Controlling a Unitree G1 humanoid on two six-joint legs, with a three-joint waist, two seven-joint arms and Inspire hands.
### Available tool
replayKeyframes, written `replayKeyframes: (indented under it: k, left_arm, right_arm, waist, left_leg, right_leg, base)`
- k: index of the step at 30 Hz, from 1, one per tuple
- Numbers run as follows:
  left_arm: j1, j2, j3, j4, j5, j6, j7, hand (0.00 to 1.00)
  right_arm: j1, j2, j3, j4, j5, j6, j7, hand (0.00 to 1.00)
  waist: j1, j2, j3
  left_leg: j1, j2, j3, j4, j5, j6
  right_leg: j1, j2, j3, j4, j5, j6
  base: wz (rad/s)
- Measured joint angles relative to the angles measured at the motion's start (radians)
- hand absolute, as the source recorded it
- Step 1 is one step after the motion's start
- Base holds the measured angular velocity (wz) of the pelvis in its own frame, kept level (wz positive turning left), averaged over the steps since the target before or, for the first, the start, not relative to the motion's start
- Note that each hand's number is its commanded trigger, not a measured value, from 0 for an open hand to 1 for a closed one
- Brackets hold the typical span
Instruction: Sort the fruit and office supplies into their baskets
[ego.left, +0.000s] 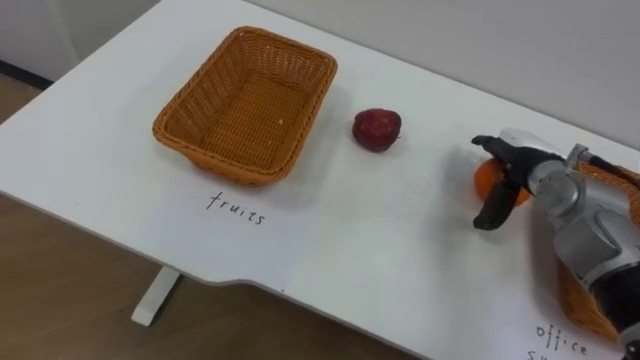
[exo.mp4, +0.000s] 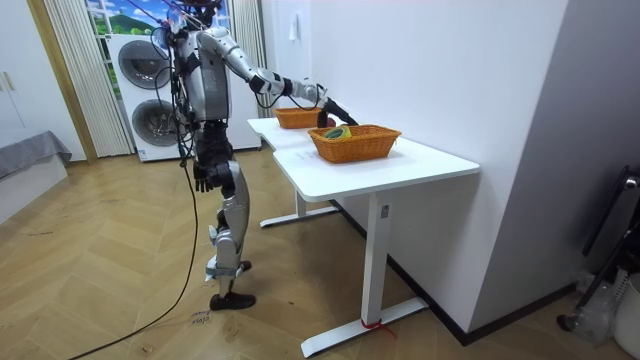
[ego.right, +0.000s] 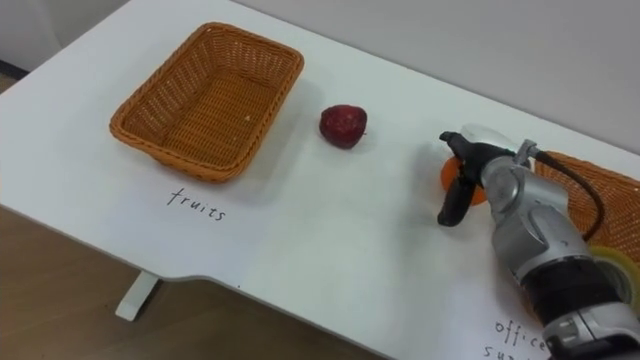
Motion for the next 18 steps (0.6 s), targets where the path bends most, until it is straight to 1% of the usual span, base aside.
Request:
replayKeyframes:
  k: [12,18]
  left_arm:
    - [0.000,0.000,0.001,0.000,0.000,0.000,0.000,0.00]
    - [0.000,0.000,0.000,0.005,0.000,0.000,0.001,0.00]
  right_arm:
    - [0.000,0.000,0.000,0.000,0.000,0.000,-0.005,0.00]
    - [0.000,0.000,0.000,0.000,0.000,0.001,-0.009,0.00]
  waist:
    - [-0.001,0.001,0.0004]
    - [-0.003,0.002,0.0004]
  left_leg:
    - [-0.001,0.000,0.000,-0.002,0.000,0.000]
    - [-0.007,0.000,-0.004,0.000,0.000,0.000]
  right_leg:
    - [0.000,0.000,0.001,0.000,0.000,0.000]
    - [0.000,0.000,-0.005,0.000,0.000,0.000]
  base:
    - [0.00]
    - [0.02]
